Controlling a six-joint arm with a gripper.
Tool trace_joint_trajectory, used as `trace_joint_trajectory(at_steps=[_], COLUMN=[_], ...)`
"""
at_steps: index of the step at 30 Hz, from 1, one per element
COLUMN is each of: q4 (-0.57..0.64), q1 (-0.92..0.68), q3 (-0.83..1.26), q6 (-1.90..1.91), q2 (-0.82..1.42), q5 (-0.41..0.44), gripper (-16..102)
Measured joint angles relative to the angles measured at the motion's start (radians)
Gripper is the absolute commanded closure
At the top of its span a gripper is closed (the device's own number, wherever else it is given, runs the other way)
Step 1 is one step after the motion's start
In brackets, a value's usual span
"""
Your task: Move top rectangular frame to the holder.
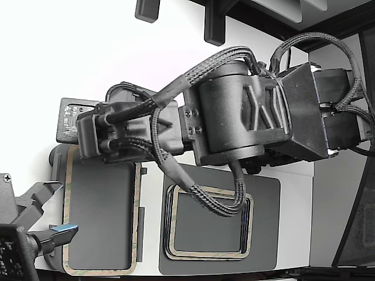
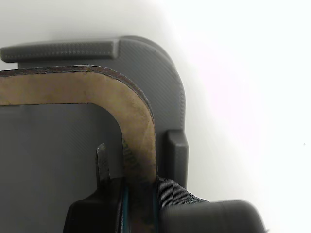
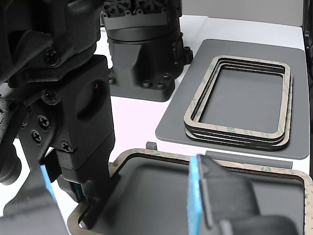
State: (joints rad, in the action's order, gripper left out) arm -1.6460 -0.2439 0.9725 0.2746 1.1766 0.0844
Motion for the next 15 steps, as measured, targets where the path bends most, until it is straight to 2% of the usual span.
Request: trace_joint_trajectory(at_steps=[15], q4=[0.000], q1=[0.011], q3=[0.006], q6=[0.015], q2=[-0.005], q5=[-0.003], gripper=[97])
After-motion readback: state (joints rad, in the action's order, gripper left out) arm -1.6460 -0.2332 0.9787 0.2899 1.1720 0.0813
